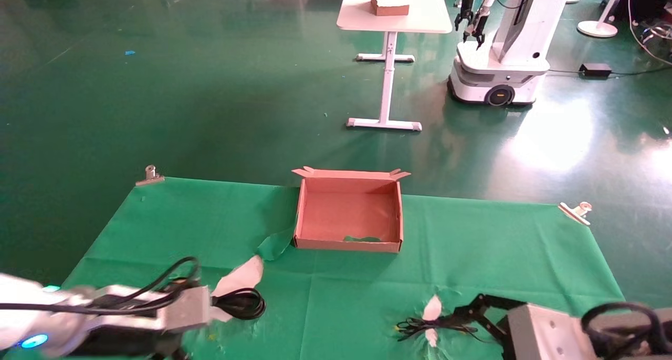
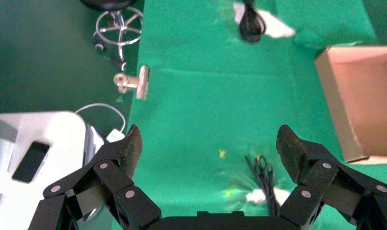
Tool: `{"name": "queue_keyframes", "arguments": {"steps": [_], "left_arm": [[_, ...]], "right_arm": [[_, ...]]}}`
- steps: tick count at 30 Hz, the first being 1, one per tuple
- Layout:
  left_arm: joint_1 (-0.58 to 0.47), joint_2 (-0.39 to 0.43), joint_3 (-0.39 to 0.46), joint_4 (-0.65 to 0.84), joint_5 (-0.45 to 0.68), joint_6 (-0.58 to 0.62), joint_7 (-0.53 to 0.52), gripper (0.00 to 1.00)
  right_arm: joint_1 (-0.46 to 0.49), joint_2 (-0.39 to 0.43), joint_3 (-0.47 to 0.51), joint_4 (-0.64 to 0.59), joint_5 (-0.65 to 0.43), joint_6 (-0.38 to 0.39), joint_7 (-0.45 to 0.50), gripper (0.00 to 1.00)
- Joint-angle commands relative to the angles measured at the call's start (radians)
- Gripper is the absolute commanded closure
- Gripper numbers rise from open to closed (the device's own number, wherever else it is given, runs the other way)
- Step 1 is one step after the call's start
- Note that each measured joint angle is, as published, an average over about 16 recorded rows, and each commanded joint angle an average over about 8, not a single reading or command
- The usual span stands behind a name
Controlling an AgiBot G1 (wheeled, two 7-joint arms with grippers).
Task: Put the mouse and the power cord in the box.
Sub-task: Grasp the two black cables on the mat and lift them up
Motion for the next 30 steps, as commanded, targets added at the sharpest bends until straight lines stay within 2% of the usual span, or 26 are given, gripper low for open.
{"name": "queue_keyframes", "arguments": {"steps": [1,7,12,20,30], "left_arm": [[-0.009,0.032,0.019,0.003,0.073,-0.035,0.000,0.00],[-0.028,0.149,0.086,0.093,0.305,-0.124,-0.064,0.00],[-0.039,0.216,0.127,0.192,0.409,-0.162,-0.062,0.00],[-0.058,0.258,0.133,0.313,0.421,-0.211,-0.024,0.00],[-0.082,0.267,0.119,0.388,0.390,-0.235,0.020,0.00]], "right_arm": [[0.003,0.001,-0.001,-0.003,0.005,0.000,-0.004,0.00],[0.009,0.027,-0.001,-0.001,0.020,-0.002,-0.003,0.00],[0.010,0.047,-0.004,-0.002,0.032,-0.002,-0.005,0.00],[0.006,0.055,-0.016,-0.002,0.031,0.008,-0.010,0.00],[0.013,0.045,-0.036,0.000,0.022,0.012,-0.010,0.00]]}}
